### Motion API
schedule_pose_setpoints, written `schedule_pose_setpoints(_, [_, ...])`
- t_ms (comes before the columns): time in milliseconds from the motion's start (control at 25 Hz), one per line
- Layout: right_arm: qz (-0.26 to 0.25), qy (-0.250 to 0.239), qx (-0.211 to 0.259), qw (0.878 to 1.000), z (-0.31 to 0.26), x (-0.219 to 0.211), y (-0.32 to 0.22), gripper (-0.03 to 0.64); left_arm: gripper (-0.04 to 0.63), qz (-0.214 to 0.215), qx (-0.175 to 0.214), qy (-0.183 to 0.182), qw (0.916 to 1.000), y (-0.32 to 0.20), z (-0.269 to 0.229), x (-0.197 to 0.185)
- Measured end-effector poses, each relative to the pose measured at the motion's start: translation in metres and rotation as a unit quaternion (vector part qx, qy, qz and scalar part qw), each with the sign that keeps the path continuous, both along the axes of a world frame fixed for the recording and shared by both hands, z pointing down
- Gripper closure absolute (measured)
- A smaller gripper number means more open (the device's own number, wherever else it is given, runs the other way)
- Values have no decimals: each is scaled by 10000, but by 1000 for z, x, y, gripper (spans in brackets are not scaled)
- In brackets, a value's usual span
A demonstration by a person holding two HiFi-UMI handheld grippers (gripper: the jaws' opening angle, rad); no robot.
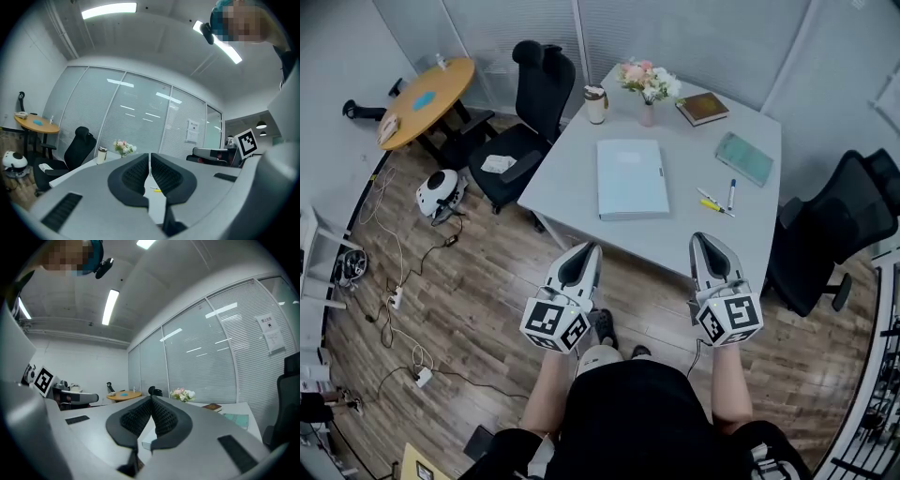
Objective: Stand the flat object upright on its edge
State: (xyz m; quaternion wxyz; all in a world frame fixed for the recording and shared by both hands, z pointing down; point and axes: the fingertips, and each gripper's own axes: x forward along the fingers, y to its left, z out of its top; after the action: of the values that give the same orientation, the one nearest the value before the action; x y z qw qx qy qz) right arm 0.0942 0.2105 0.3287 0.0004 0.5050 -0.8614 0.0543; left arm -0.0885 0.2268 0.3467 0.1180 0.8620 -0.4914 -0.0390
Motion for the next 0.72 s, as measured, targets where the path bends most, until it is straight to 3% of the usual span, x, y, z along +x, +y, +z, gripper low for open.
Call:
schedule_pose_setpoints(440, [230,139,-52,9996,-6,-61,-71,600,563,353,-63,61,9993,-77,-4,-48])
schedule_pose_setpoints(720, [416,148,-184,9989,6,-86,-90,600,562,628,-198,6,9978,-104,9,-65])
